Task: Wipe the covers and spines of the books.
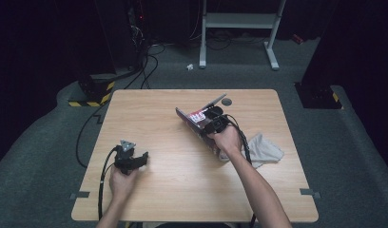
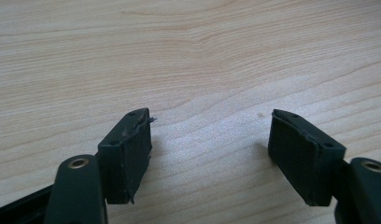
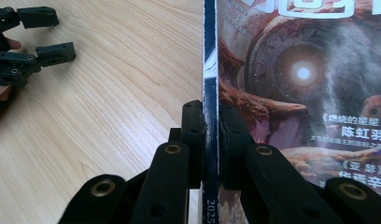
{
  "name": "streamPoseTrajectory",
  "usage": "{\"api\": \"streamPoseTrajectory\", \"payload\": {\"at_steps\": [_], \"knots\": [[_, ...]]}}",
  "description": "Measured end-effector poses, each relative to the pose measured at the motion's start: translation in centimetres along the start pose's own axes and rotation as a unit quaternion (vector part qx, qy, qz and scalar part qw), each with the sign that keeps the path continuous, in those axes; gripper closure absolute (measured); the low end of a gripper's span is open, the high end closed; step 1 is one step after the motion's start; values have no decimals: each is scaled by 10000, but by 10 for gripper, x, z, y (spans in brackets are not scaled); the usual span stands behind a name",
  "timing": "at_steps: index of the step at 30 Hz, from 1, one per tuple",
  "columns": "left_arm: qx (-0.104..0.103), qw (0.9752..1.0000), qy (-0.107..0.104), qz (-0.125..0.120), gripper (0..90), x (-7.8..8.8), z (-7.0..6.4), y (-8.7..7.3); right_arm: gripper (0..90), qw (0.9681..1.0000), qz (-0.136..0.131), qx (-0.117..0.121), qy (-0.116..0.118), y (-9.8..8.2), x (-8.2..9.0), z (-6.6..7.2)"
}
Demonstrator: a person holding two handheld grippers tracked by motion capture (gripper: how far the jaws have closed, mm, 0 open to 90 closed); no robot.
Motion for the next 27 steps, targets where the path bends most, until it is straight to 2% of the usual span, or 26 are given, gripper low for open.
{"api": "streamPoseTrajectory", "payload": {"at_steps": [3,6,8,12,16,19,22,27], "knots": [[1,10000,0,-1,302,0,0,0,822,10000,13,-10,19,-3,-5,1],[0,10000,-1,-2,302,0,0,0,807,9999,47,82,79,-7,-12,1],[2,10000,-1,-1,302,0,0,0,798,9999,59,41,95,-7,-14,3],[2,10000,-1,-1,302,0,0,0,748,9996,96,216,131,-8,-20,11],[-1,10000,1,1,302,0,0,0,723,9993,126,172,295,-13,-26,9],[1,10000,3,0,302,0,0,0,670,9989,115,150,421,-14,-27,10],[1,10000,4,2,302,0,0,0,639,9976,-47,180,665,-13,-22,16],[-10,10000,-1,-3,302,0,-1,0,615,9979,-175,276,559,-15,-15,13]]}}
Point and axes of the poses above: each handheld gripper's, and its own axes: x roughly backward along the jaws, y roughly out of its top, z roughly to its left, the point moved 4 cm from there along -x, roughly forward along the jaws, and after that the axes turned 1 degree about -z, right-handed, at the moved point
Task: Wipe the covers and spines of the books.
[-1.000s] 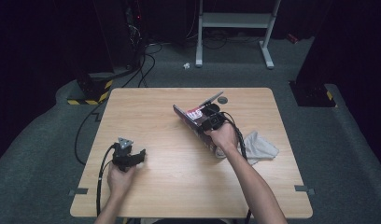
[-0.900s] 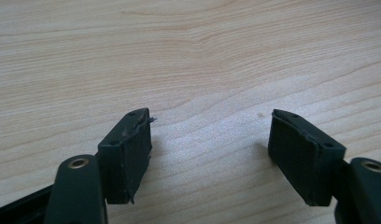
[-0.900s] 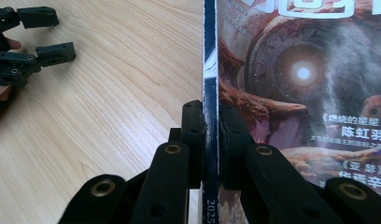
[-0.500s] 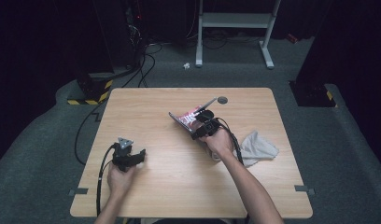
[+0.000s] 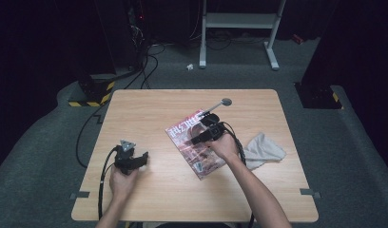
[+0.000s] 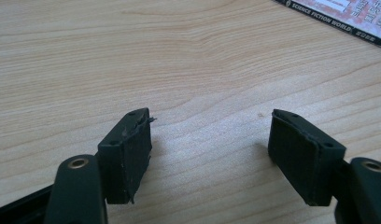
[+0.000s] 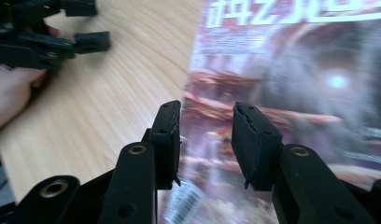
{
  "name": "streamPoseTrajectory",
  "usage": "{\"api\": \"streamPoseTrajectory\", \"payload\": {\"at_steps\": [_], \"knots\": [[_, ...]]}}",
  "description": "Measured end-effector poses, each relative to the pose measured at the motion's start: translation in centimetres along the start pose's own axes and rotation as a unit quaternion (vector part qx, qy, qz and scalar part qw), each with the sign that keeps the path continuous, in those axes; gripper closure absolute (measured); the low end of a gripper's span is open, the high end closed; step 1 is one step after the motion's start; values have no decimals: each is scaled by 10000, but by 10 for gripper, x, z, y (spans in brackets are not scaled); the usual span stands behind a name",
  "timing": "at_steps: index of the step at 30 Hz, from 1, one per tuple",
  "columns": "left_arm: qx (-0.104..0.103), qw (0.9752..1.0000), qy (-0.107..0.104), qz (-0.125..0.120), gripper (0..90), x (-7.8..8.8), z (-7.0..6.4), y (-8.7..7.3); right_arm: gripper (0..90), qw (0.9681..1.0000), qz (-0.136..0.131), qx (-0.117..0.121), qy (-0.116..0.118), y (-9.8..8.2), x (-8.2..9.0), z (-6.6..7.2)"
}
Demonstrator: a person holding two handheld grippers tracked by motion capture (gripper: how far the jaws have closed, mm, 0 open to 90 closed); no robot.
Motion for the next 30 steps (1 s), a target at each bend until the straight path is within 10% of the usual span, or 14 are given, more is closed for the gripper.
{"api": "streamPoseTrajectory", "payload": {"at_steps": [6,16,30], "knots": [[-43,9999,-113,0,331,-1,-10,2,625,9983,-92,27,-582,-22,13,-28],[-258,9965,-745,293,360,1,-68,26,632,9896,-172,-120,-1424,-70,29,-79],[-449,9864,-1423,691,395,-9,-130,32,646,9884,-135,-380,-1463,-92,29,-101]]}}
Point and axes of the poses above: each handheld gripper's, and its own axes: x roughly backward along the jaws, y roughly out of its top, z roughly to its left, the point moved 4 cm from there along -x, roughly forward along the jaws, and after that the axes turned 1 degree about -z, right-handed, at the moved point
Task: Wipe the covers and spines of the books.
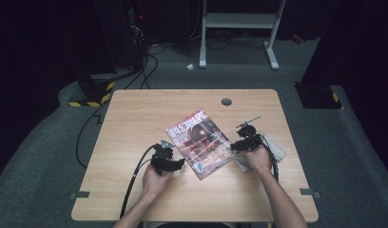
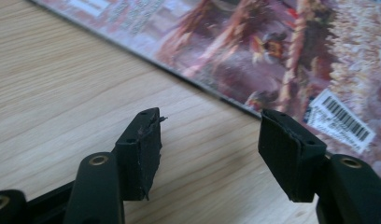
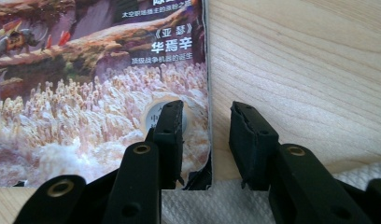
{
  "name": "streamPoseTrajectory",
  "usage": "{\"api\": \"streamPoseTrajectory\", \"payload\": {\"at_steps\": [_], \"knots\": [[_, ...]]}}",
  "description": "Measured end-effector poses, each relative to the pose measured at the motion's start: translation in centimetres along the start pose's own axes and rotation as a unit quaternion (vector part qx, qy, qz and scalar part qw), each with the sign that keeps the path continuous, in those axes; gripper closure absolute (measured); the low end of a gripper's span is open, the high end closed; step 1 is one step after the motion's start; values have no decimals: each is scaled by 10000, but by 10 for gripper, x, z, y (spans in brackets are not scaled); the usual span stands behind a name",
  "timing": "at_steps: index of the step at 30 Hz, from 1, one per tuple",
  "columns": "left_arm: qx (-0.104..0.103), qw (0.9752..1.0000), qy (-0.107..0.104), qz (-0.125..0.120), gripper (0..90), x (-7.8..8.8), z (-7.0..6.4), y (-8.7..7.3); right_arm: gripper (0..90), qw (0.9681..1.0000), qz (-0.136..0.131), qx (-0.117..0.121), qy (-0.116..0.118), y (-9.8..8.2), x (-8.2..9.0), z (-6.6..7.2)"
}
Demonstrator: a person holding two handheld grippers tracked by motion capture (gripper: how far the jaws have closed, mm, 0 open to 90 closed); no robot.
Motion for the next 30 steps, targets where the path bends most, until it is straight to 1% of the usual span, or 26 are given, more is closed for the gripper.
{"api": "streamPoseTrajectory", "payload": {"at_steps": [2,3,5,7,8,10,11,15,16,17,18,19,20,21,24,25,27,28,29,30], "knots": [[-46,10000,-1,15,397,-3,-4,2,658,9999,-19,118,11,1,-1,3],[-36,10000,-16,18,399,-4,-5,3,662,9998,-9,197,31,1,-3,6],[-9,10000,-23,42,402,-7,-6,3,660,9995,1,309,-66,2,-5,9],[11,10000,-39,54,403,-8,-6,3,660,9993,-6,356,-88,2,-5,10],[66,9999,-73,45,402,-9,-5,4,660,9995,5,326,-35,3,-6,11],[94,9999,-92,41,402,-9,-5,5,661,9995,13,326,-24,3,-6,12],[163,9998,-112,-5,402,-10,-4,6,661,9995,21,305,5,3,-7,13],[235,9996,-138,-35,402,-11,-1,8,671,9994,9,335,92,3,-9,19],[255,9996,-121,-26,401,-11,0,8,675,9992,-8,395,106,3,-9,20],[267,9996,-91,-26,401,-11,1,8,675,9992,-8,395,106,3,-9,20],[306,9995,-73,-34,399,-12,3,9,682,9988,-5,478,130,4,-11,25],[287,9996,-58,-40,399,-12,5,9,685,9988,-4,477,136,4,-11,26],[325,9994,-63,-45,399,-12,5,9,687,9986,-15,506,148,4,-12,28],[317,9995,-31,-48,395,-12,7,10,688,9985,-23,517,176,5,-12,29],[330,9994,-25,-36,395,-11,9,10,693,9984,-41,537,173,5,-12,31],[313,9995,11,7,396,-11,11,11,702,9983,-55,557,189,4,-13,32],[212,9996,123,120,384,-13,11,14,709,9980,-61,614,171,4,-13,33],[212,9996,123,120,371,-13,11,14,709,9980,-61,614,171,4,-13,33],[196,9995,182,181,371,-15,12,17,711,9981,-63,596,157,4,-13,35],[160,9993,249,233,359,-17,13,19,717,9978,-121,637,140,3,-13,36]]}}
Point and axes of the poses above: each handheld gripper's, and its own axes: x roughly backward along the jaws, y roughly out of its top, z roughly to its left, the point moved 4 cm from there along -x, roughly forward along the jaws, and after that the axes turned 1 degree about -z, right-handed, at the moved point
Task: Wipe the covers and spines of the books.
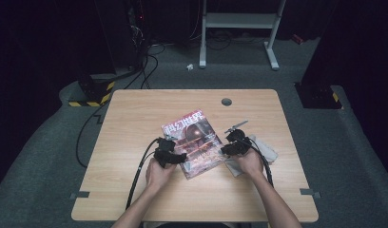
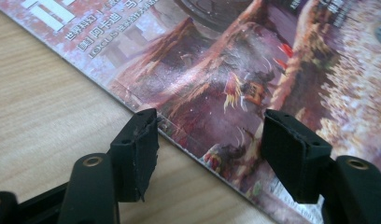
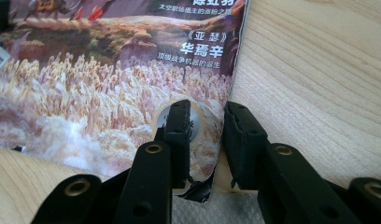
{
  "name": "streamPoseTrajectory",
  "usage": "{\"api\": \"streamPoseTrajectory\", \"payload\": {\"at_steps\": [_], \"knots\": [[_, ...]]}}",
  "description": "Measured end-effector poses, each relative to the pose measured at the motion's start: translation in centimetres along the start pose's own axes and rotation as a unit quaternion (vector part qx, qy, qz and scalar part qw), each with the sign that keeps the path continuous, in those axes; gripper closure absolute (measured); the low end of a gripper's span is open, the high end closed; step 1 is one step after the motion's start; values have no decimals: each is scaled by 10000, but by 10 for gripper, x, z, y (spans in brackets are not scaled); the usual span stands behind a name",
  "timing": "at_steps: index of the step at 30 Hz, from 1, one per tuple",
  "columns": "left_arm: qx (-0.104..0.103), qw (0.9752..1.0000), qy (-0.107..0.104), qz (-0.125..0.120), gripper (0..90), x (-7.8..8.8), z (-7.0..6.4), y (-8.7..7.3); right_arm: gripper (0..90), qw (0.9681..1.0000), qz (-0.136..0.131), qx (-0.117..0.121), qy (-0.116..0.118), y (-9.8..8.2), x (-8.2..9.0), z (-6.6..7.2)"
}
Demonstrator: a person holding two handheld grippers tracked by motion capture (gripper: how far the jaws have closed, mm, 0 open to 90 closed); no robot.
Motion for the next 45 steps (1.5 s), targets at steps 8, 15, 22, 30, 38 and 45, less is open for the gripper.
{"api": "streamPoseTrajectory", "payload": {"at_steps": [8,15,22,30,38,45], "knots": [[17,10000,0,28,358,-5,10,8,754,9999,-66,62,97,-4,1,4],[109,9999,77,85,348,-9,20,15,803,9991,-10,368,196,-3,0,14],[76,9999,122,8,358,-11,30,18,820,9978,121,588,287,-2,-1,27],[-48,9995,110,306,354,-15,34,30,826,9965,101,685,471,-2,-2,29],[-88,9993,118,346,353,-21,39,39,826,9954,158,798,498,0,-3,35],[-126,9993,154,304,351,-26,41,45,821,9942,183,929,518,1,-4,41]]}}
Point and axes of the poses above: each handheld gripper's, and its own axes: x roughly backward along the jaws, y roughly out of its top, z roughly to its left, the point moved 4 cm from there along -x, roughly forward along the jaws, and after that the axes turned 1 degree about -z, right-handed, at the moved point
